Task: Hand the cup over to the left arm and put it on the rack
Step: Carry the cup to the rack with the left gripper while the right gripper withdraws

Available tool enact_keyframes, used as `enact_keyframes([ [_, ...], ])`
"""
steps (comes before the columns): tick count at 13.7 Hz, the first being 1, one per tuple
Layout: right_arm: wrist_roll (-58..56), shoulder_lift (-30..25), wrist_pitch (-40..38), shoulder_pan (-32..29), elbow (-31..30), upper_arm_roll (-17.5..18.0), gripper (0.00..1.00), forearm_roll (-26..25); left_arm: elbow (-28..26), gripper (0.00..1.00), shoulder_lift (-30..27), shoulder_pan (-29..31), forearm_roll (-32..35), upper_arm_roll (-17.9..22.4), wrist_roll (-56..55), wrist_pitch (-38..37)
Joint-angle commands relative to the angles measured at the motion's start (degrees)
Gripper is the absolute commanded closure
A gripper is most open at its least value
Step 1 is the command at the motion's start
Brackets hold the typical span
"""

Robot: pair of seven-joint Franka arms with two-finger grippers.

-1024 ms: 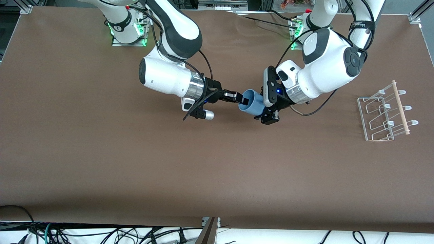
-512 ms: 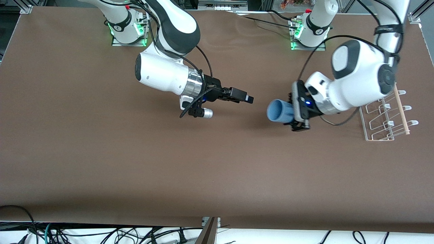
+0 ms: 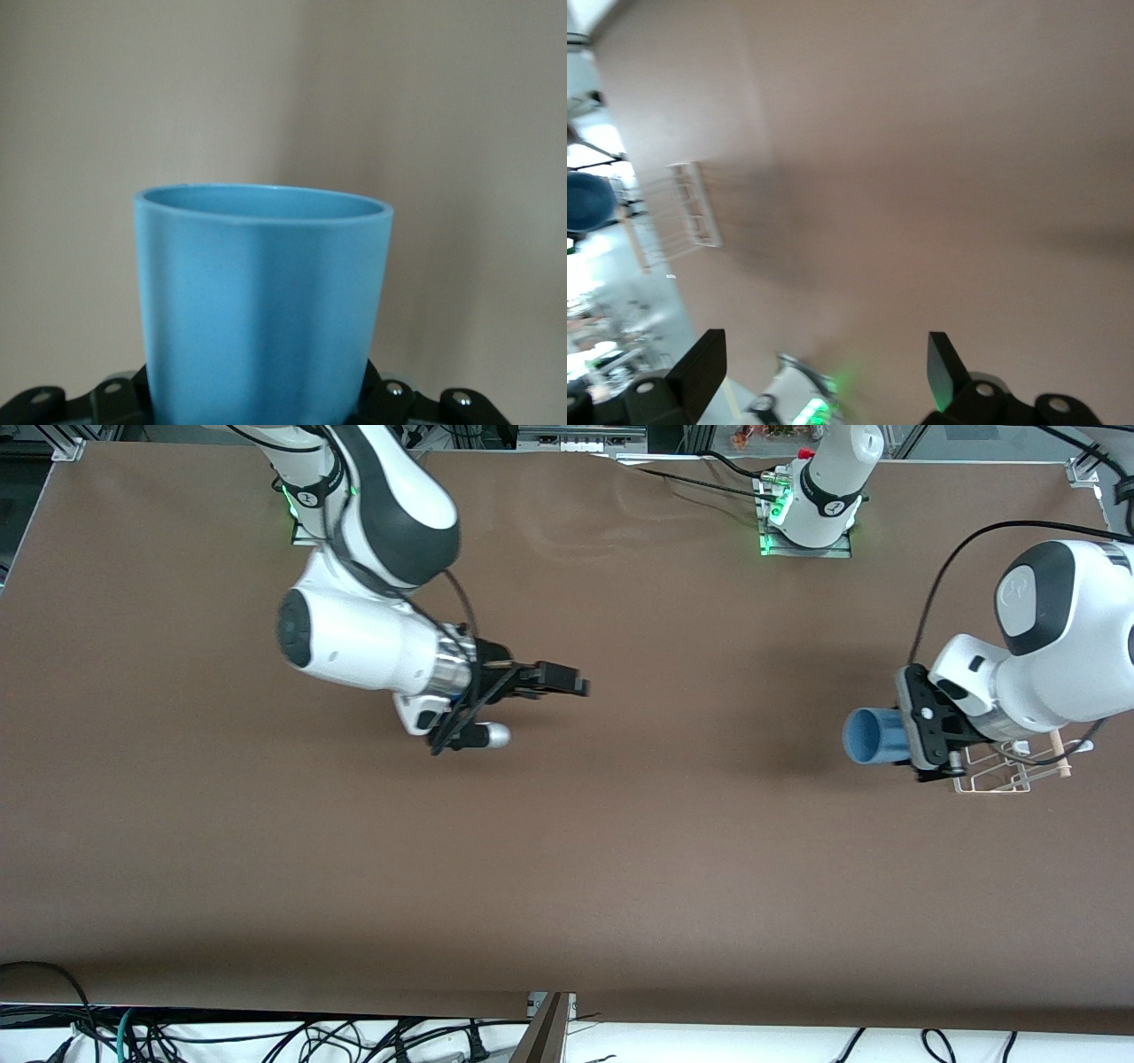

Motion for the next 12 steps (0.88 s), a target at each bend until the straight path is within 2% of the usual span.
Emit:
enact_keyframes([
  [1, -0.32, -4.14, -7.77, 0.37, -1.44, -2.94, 0.00, -10.42, 0.78, 1.00, -0.50, 0.66, 15.94, 0.16, -2.60, -1.53],
  [3, -0.41, -5.38, -16.46, 0.46, -1.27, -6.97, 0.00, -16.32, 0.60, 1.00, -0.41, 1.97, 30.02, 0.16, -7.85, -2.06],
  [7, -3.47, -9.33, -23.96, 0.46, -1.18, -12.87, 0.00, -30.29, -0.45, 1.00, 1.25, 2.68, 45.17, 0.07, -16.57, -8.90],
  [10, -12.07, -11.09, -27.13, -1.03, -1.09, -17.18, 0.00, -32.61, -4.83, 1.00, 2.66, 2.59, 54.30, -0.02, -17.10, -10.41],
  [12, -15.43, -12.67, -28.01, -7.16, -1.00, -15.97, 0.00, -32.87, -8.26, 1.00, 2.58, 2.33, 62.21, -0.63, -18.77, -10.50],
])
